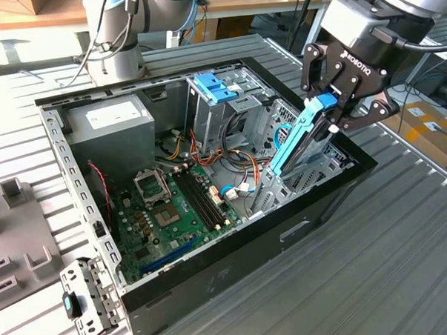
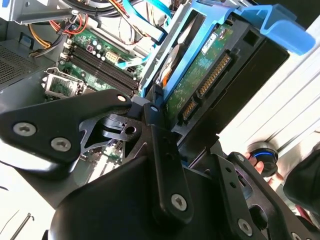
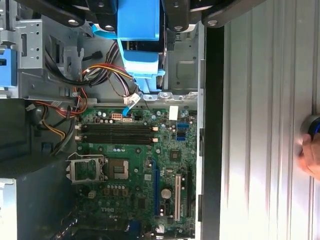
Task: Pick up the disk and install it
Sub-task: 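Insert the disk into the insertion slot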
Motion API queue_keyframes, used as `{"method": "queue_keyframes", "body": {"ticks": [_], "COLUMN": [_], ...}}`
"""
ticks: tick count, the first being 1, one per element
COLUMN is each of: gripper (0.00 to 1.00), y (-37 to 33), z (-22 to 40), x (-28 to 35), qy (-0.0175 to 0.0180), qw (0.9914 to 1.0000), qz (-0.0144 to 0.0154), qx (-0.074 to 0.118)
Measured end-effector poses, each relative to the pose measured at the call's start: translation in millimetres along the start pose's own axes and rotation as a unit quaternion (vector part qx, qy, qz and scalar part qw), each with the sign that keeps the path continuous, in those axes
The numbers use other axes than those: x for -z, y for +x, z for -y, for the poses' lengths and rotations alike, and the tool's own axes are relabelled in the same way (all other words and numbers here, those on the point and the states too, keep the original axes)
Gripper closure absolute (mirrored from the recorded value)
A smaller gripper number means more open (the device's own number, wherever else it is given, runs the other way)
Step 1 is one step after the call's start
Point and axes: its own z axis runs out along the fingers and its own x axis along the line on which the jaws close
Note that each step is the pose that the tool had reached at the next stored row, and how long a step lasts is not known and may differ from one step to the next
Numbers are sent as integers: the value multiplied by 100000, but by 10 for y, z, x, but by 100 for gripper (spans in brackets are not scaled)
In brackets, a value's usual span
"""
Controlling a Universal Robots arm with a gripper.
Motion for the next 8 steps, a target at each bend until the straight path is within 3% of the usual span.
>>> {"method": "queue_keyframes", "body": {"ticks": [8], "gripper": [64], "y": [6], "z": [0], "x": [-86], "qy": [-3], "qw": [100000], "qz": [-1], "qx": [1]}}
